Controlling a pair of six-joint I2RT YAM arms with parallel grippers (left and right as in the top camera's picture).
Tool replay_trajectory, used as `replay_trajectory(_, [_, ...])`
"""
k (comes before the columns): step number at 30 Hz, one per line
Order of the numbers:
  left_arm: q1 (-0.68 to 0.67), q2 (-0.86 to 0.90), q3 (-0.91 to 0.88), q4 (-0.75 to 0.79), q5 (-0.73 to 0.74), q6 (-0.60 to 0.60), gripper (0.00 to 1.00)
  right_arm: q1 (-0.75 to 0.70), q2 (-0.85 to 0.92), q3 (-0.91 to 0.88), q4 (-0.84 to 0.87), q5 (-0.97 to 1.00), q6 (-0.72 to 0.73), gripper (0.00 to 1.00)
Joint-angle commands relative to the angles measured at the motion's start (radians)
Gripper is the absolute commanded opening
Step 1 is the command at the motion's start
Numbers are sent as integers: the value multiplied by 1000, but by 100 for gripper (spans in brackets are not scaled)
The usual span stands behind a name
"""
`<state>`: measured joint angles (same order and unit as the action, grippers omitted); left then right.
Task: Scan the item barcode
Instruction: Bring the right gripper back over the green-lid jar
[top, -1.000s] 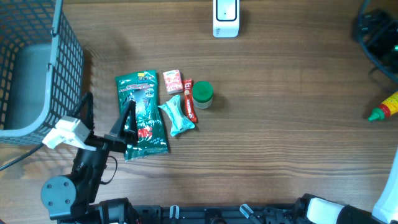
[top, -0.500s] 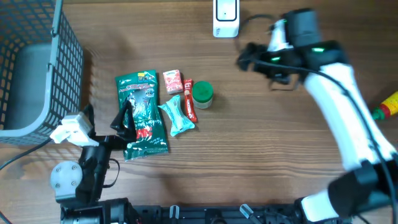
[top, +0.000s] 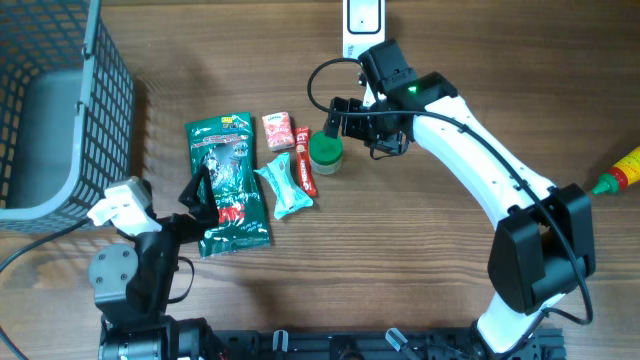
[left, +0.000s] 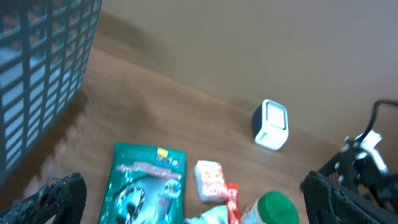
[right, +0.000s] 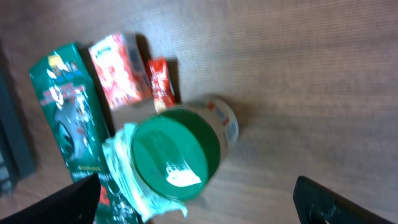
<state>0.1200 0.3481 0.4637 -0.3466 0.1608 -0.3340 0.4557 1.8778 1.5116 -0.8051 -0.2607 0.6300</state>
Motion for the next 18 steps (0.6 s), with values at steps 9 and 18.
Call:
replay_trajectory(9, [7,2,-12,-93,-10,13,100,116,109,25,144,227,27,100])
replay_trajectory(18, [7,2,-12,-93,-10,13,100,132,194,29,153,228,-15,100])
